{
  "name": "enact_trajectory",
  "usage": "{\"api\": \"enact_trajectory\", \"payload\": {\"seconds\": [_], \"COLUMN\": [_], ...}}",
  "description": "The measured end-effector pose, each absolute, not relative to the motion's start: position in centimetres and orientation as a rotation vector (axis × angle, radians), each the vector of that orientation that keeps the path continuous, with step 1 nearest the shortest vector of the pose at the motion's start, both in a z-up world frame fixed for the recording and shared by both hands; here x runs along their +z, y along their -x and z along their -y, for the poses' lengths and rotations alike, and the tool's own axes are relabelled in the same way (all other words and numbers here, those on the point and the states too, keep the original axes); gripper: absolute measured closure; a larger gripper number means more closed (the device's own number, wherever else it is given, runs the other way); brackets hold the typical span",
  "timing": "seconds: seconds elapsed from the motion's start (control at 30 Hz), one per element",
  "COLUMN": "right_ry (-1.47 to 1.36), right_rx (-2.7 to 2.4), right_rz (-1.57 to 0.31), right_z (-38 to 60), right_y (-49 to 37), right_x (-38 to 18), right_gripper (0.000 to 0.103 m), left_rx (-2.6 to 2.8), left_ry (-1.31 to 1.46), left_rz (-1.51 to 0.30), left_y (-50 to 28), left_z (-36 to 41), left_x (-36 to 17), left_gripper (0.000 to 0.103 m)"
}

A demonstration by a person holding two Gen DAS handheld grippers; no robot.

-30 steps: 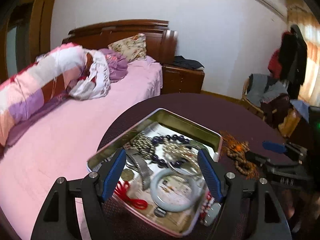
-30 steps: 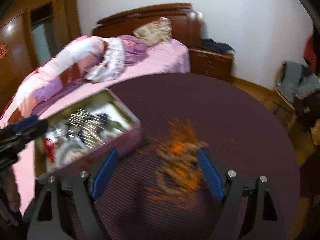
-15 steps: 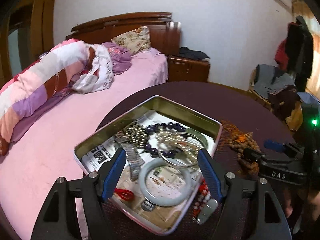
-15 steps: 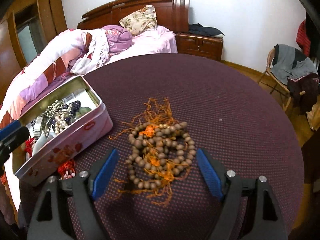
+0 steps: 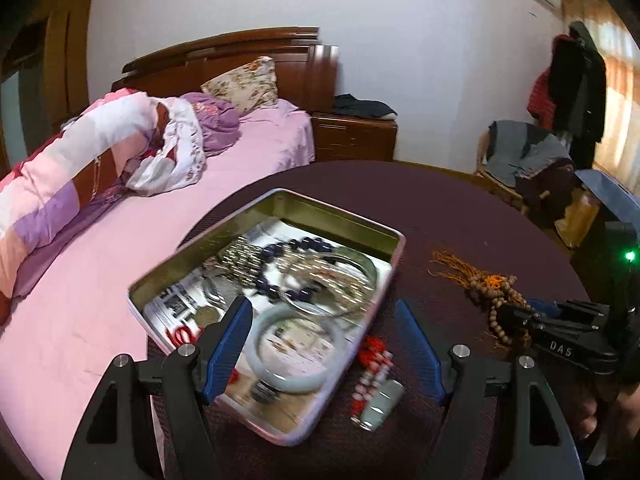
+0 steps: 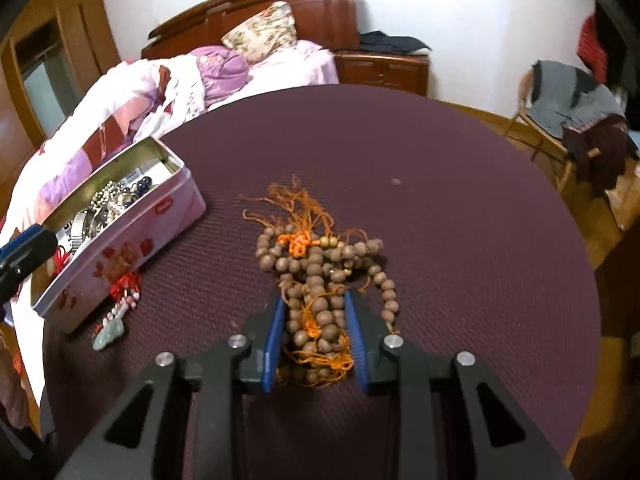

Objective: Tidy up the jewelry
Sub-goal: 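Grasp the brown wooden bead mala with the right tool while the left tool grasps the red-beaded jade pendant, then carry the mala over the tin with the right tool while the left tool carries the pendant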

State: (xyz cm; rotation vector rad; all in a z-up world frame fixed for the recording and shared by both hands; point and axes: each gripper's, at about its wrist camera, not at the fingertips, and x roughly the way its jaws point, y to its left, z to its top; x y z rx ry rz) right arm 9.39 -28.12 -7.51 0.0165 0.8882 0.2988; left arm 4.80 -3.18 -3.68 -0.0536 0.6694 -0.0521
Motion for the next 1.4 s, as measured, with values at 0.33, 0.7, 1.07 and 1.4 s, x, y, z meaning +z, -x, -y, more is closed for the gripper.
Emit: {"api": "enact_trajectory", "payload": {"seconds": [0.33,0.7,1.07,1.4], "right_ry": [-0.037,-0.068,-0.068,-0.074], "right_rx": [0.273,0.297,0.299,0.302], "right_rz": [-0.867,-0.876,-0.878,-0.878], "right_z": [28.5,29.1,29.0,29.1], "right_y": [-8.3,-8.6,-8.4,-8.3], "right_x": [-7.9,-8.2,-8.3,-8.3], "right_gripper": [0.072,0.071,0.07,0.07], "left_rx": [-0.153,-0.113,-0.167,-0.201], "left_ry": [-0.042,-0.041,-0.045,-0.026], "left_rz": [-0.742,-0.898,-0.874,-0.805], "left_y": [-3.8,-5.4,-4.7,-4.6], "left_z": [8.3,8.1,8.7,8.9], "left_x": [-5.5,-8.8,-8.3,-6.5], "left_gripper": [0.057,0.074,0.099,0.101]}}
